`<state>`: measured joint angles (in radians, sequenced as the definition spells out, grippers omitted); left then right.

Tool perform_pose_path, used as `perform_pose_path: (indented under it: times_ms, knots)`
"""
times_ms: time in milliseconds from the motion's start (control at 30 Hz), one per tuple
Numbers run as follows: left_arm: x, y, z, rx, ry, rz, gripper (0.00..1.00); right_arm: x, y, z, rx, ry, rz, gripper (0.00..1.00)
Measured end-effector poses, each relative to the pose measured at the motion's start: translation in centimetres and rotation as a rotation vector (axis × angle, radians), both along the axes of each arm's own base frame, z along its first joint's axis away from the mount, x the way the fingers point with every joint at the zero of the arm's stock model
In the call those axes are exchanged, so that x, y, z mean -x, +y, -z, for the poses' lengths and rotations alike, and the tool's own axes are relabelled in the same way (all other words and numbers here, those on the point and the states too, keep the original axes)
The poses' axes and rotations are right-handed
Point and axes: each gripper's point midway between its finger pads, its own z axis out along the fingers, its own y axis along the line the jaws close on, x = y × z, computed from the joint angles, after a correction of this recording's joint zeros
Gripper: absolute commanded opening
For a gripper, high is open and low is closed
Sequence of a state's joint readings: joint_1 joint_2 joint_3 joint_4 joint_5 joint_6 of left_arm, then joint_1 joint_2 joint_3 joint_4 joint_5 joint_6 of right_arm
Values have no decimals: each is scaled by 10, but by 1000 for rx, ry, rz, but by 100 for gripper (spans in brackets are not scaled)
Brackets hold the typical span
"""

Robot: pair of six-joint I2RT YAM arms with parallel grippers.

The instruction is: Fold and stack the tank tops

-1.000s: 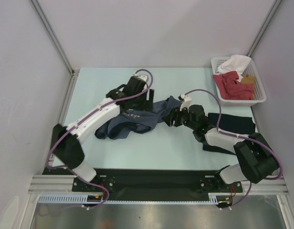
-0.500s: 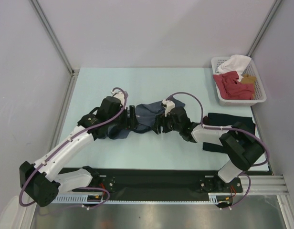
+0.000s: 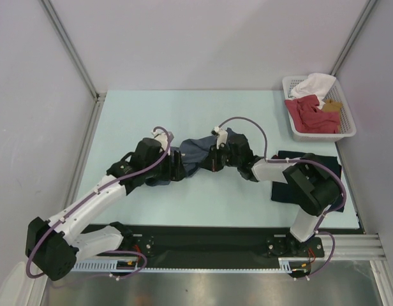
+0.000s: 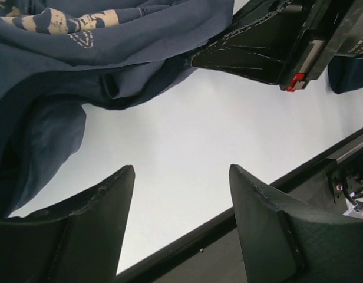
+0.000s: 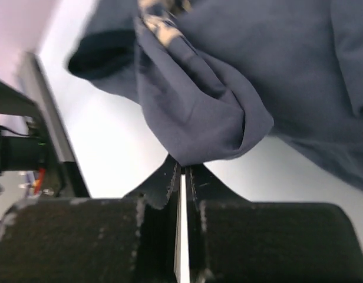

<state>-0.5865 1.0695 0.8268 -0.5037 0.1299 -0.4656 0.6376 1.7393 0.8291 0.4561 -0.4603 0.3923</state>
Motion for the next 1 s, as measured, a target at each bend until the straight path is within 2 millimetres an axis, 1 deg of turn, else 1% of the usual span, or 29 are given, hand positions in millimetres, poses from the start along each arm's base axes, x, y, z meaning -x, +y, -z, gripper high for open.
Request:
perform_pose_path:
  times_ms: [100, 200, 300, 500, 633, 733, 800, 1000]
  knots:
    - [0, -4, -1, 37, -17, 13, 66, 7, 3, -15, -99, 6, -64, 0]
    - [0, -9, -5, 79, -44, 34, 63, 22, 7, -26, -187, 31, -138, 0]
    - [0, -15, -9, 119, -71, 58, 62, 37, 10, -40, -287, 60, -217, 0]
    - [3, -22, -6, 178, -97, 94, 59, 53, 3, -71, -432, 67, -314, 0]
    - [5, -27, -12, 232, -124, 111, 58, 62, 1, -87, -487, 62, -369, 0]
    - [4, -29, -18, 270, -161, 122, 56, 68, 0, -92, -508, 77, -397, 0]
    - [4, -31, -20, 293, -179, 132, 54, 71, 0, -92, -517, 106, -408, 0]
    - [1, -40, -20, 331, -184, 167, 53, 73, -1, -78, -517, 236, -400, 0]
